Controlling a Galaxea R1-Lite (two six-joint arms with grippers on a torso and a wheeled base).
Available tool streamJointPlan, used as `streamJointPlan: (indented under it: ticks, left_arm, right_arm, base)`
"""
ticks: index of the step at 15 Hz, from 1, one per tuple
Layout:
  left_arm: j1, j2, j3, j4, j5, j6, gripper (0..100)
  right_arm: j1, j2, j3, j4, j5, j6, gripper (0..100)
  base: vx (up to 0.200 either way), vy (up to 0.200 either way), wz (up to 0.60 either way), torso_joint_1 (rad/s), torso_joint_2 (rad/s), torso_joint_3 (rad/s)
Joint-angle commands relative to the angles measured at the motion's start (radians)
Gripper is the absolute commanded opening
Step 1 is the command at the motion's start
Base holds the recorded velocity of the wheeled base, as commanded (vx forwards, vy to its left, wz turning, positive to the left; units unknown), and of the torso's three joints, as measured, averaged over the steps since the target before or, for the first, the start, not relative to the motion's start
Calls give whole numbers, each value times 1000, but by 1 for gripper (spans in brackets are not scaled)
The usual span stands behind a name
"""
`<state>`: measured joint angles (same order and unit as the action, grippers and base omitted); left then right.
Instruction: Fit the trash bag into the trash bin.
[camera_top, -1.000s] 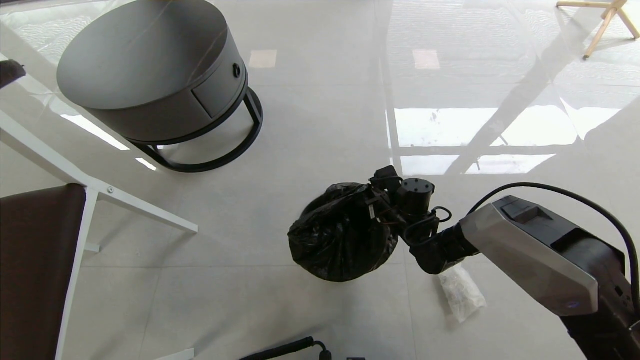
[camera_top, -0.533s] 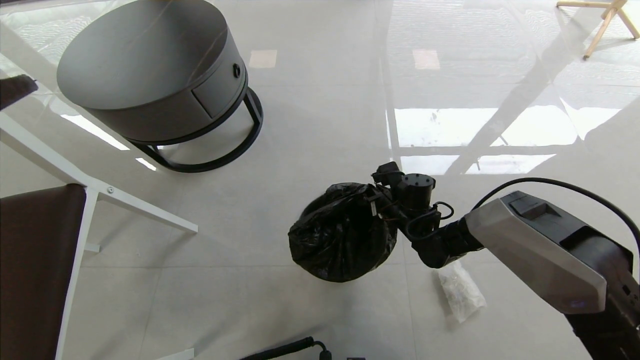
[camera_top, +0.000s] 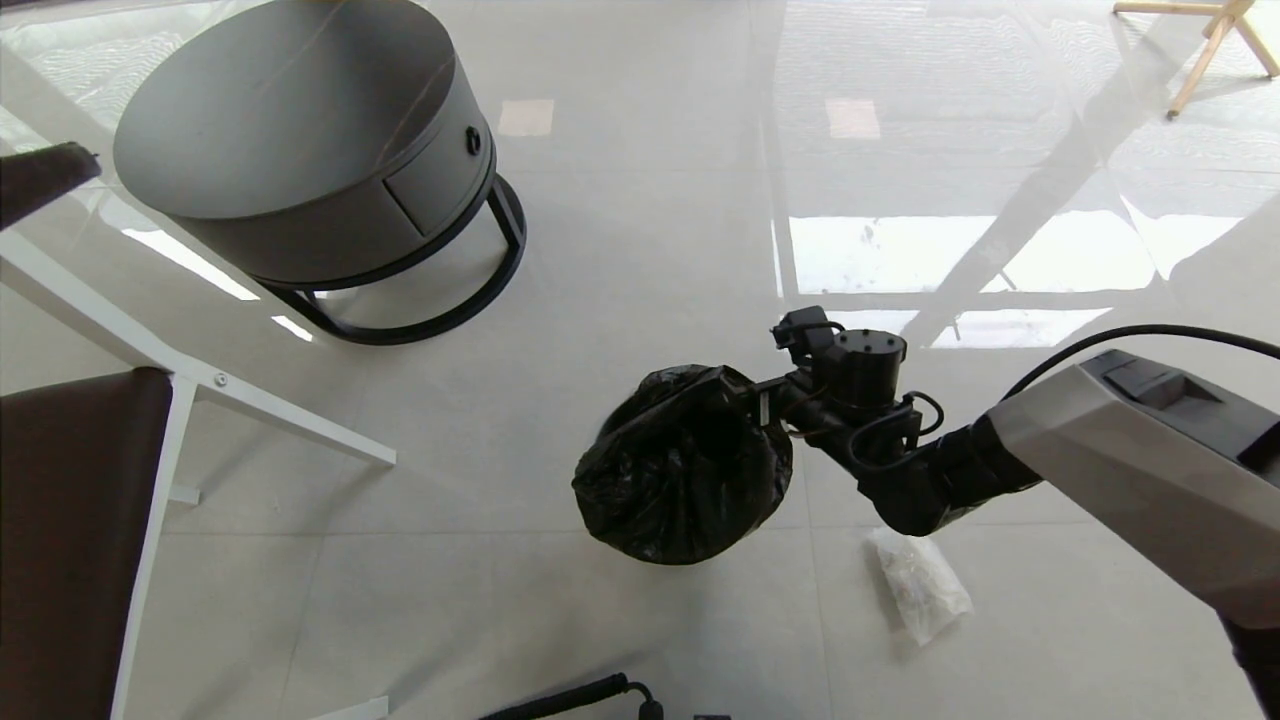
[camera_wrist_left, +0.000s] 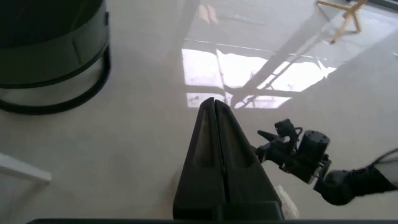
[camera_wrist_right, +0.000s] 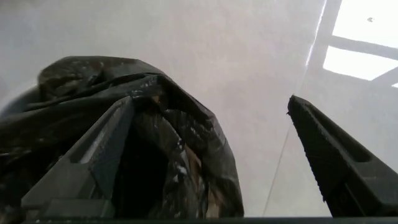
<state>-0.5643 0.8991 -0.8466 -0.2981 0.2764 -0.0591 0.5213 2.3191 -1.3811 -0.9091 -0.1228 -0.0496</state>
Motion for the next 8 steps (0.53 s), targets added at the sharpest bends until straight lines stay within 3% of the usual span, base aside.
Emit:
streamJointPlan:
  ticks: [1, 5, 8]
  left_arm:
    - [-20, 80, -86, -4, -77, 16, 0]
    - [-22, 382, -328, -47, -203, 9, 0]
    - [-40, 531, -411, -47, -227, 10, 0]
  right_arm:
    - [2, -153, 132, -7, 2, 27, 100]
    - [28, -388, 424, -57, 0, 28, 100]
    - [36, -483, 531, -59, 0, 31, 100]
  base:
    - [0, 0, 0, 0, 0, 0]
    - [0, 0, 0, 0, 0, 0]
    - [0, 0, 0, 0, 0, 0]
